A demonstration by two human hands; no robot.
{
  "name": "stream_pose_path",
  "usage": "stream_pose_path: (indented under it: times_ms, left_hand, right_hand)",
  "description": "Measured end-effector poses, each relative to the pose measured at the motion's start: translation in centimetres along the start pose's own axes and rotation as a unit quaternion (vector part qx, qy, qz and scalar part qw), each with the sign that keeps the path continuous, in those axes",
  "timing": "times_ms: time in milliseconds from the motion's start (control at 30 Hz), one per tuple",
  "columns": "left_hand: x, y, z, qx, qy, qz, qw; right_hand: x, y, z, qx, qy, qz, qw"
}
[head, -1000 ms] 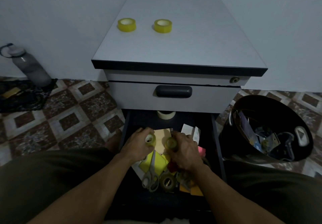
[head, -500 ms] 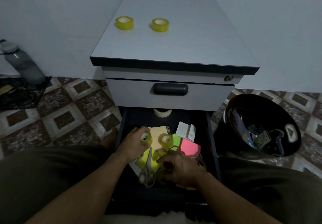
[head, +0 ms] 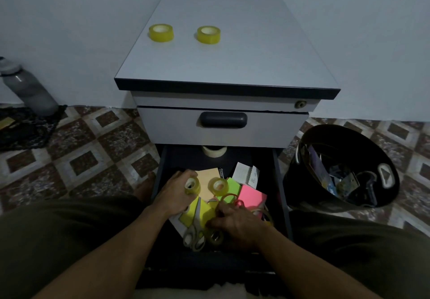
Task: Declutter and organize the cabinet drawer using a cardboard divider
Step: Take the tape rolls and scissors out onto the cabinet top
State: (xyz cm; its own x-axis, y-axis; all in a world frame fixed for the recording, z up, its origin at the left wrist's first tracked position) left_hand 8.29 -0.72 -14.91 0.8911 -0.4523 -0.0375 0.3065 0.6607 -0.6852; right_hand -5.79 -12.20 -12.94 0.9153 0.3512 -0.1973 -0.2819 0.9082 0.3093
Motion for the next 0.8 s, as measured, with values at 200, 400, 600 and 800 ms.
stream_pose_path:
  times_ms: [200,400,600,800]
  left_hand:
    - [-0.1,-0.1,0.0,-0.011,0.010,-0.004,1.000]
    - [-0.1,-0.1,-0.2,-0.015,-0.003,-0.005,1.000]
    - [-0.2,0.0,-0.1,-0.022,-0.009,-0.003,1.000]
    - [-0.1,0.0,-0.2,-0.024,-0.003,0.009,1.000]
  right_hand:
    - [0.7,-4.0,5.1,0.219,-0.200,-0.182,0.937]
    - [2.8,-6.5,7.6,0.223,-0.248,-0.239,0.912]
    - [5.0,-6.9,4.2,0.148,-0.125,-0.256,0.947]
    - [3.9,-6.9,2.8,0.220,-0.172,-0.258,0.925]
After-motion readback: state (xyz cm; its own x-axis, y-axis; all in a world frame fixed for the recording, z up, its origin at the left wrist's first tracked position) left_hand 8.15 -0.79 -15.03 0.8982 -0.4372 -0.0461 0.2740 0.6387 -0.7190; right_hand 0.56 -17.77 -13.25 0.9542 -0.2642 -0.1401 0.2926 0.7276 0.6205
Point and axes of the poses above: each hand's wrist, its own x-axis towards the middle knuckle, its own z-axis out of the back of the hand, y = z × x, the point moved 8 cm from there along x, towards the middle knuckle, and after that the axes turned 8 degrees about -y, right-handed, at the moved point
